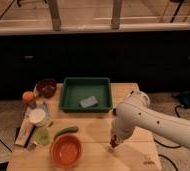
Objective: Place grapes in red bowl
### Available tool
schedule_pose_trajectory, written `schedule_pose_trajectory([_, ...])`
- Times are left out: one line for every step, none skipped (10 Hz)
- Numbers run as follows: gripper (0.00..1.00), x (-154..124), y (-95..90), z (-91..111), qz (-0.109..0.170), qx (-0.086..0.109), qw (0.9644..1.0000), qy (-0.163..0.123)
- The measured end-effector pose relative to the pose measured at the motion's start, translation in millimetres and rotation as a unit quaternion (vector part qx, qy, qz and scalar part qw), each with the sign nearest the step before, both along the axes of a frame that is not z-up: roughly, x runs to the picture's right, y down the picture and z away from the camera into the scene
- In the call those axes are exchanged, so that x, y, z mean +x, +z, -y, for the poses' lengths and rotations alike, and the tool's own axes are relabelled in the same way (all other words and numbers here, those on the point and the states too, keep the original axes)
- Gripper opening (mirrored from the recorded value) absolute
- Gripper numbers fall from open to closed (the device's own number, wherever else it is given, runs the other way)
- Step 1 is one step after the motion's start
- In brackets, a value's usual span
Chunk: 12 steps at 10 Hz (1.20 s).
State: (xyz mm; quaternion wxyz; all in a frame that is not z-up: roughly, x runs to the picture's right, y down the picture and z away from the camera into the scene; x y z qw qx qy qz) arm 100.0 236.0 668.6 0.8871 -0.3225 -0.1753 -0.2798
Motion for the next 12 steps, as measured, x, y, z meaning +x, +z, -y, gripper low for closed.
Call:
schedule_pose_trajectory([0.03, -11.3, -3.5, 3.7, 0.008, 0.002, 0.9999, -0.010])
schedule_pose_trajectory([0.03, -14.1, -4.9, 4.3, 0.009, 0.001, 0.9998, -0.015])
schedule_pose_trajectory([0.03, -14.5, -5.1, 4.3, 0.010, 0.001, 0.9998, -0.019])
schedule_pose_trajectory([0.03, -20.3, -8.3, 5.6, 0.017, 0.002, 0.9995, -0.028])
schedule_pose_trajectory([0.03, -26.5, -11.0, 7.0, 0.022, 0.003, 0.9992, -0.032])
schedule_pose_trajectory([0.03, -35.3, -13.3, 6.9, 0.030, 0.004, 0.9987, -0.040])
schedule_pose_trajectory([0.03, -43.1, -14.5, 5.3, 0.037, 0.003, 0.9981, -0.049])
schedule_pose_trajectory([0.03, -47.2, -15.4, 4.6, 0.041, 0.003, 0.9977, -0.053])
schedule_pose_trajectory([0.03, -50.7, -17.2, 2.7, 0.047, 0.003, 0.9971, -0.060])
schedule_pose_trajectory([0.03, -54.3, -19.8, 0.3, 0.050, 0.002, 0.9967, -0.064])
schedule_pose_trajectory([0.03, -57.9, -20.6, -1.3, 0.052, 0.001, 0.9964, -0.067])
schedule_pose_trajectory([0.03, -71.3, -21.9, -4.1, 0.060, 0.001, 0.9955, -0.073])
